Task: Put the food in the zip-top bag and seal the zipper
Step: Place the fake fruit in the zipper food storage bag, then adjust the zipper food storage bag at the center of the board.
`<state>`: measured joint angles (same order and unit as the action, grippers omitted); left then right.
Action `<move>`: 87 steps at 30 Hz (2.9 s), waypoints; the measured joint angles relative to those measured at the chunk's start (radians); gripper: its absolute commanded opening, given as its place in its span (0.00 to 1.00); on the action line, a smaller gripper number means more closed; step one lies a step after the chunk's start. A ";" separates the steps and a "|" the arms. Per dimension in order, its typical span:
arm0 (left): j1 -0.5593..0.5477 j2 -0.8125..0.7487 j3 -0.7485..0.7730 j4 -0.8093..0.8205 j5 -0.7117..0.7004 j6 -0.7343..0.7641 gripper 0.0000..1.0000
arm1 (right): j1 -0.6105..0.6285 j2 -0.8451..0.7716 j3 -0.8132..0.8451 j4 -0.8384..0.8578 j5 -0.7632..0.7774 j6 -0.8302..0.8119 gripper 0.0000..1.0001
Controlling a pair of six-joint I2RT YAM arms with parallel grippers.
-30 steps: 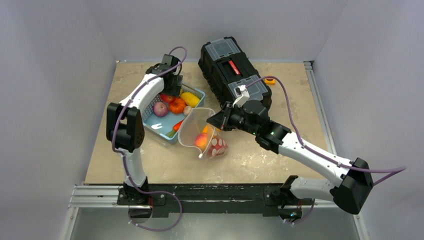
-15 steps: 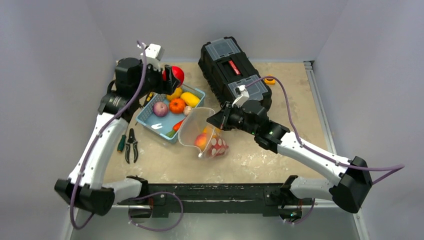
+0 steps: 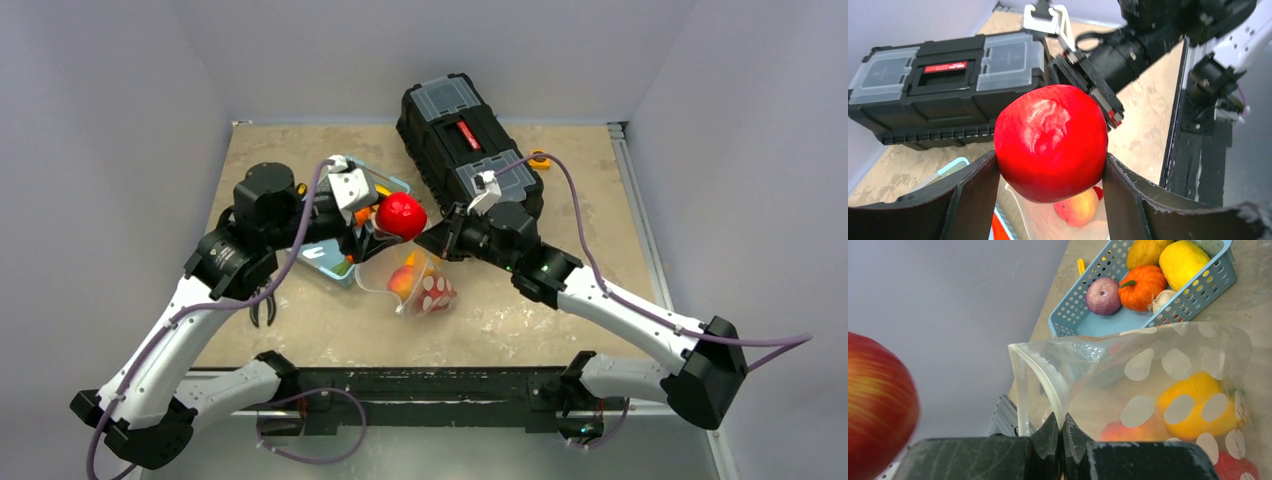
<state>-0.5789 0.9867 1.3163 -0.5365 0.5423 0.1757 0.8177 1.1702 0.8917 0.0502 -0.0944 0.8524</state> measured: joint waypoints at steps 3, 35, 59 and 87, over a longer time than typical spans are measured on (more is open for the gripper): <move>-0.022 0.000 -0.019 -0.038 0.000 0.062 0.33 | 0.000 -0.009 0.000 0.000 0.006 0.000 0.00; -0.031 0.056 -0.153 -0.055 -0.156 0.283 0.96 | 0.000 -0.078 -0.001 0.005 0.051 -0.002 0.00; -0.031 -0.009 -0.189 0.033 -0.385 0.090 0.95 | 0.000 -0.060 -0.016 0.010 0.032 -0.004 0.00; -0.031 -0.291 -0.557 -0.081 -0.216 -0.943 0.00 | 0.000 -0.119 -0.049 0.048 -0.051 -0.007 0.00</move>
<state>-0.6094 0.6960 0.7589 -0.6178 0.3260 -0.7677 0.8177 1.0512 0.8425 0.0982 -0.1452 0.8452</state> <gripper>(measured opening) 0.029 0.003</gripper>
